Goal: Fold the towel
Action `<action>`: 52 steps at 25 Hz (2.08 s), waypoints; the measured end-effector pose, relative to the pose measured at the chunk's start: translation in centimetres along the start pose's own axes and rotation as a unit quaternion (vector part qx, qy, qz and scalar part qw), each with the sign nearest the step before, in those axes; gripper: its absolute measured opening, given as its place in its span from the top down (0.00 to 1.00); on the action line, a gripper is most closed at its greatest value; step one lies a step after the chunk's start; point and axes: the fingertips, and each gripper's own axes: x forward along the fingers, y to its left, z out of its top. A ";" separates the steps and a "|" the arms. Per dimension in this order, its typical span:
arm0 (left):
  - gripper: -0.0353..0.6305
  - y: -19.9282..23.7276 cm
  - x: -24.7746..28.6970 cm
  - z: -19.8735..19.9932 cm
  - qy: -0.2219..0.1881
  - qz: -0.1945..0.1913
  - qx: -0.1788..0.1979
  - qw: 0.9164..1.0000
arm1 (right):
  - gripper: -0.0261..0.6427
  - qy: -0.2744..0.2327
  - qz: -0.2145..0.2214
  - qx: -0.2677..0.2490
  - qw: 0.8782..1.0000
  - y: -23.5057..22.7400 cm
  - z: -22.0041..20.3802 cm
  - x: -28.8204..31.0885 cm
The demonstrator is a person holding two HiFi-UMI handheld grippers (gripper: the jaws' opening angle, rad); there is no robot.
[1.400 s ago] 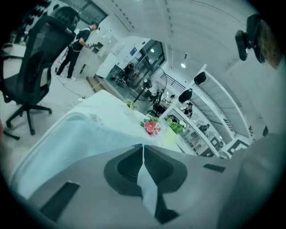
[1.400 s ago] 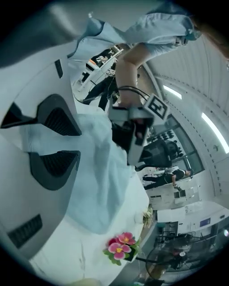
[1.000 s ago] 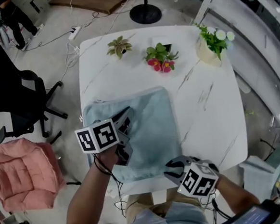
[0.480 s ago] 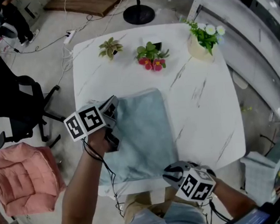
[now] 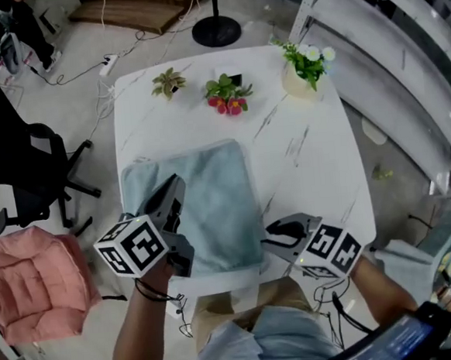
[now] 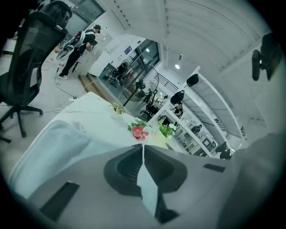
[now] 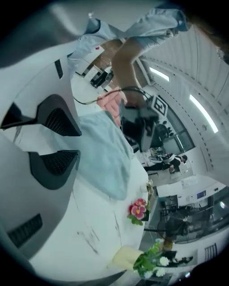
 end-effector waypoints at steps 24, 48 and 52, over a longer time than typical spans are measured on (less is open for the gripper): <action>0.92 -0.5 -12.1 -7.6 0.031 -0.004 0.002 1.000 | 0.67 -0.067 -0.153 0.340 0.925 -2.2 -5.5 4.8; 0.92 5.2 -18.0 -2.8 -0.005 -0.020 -0.013 1.000 | 0.92 -0.150 -0.251 0.281 0.914 2.1 3.7 2.5; 0.92 6.0 -19.6 -1.8 -0.019 -0.024 -0.017 0.999 | 0.92 -0.147 -0.265 0.246 0.921 3.2 6.3 2.8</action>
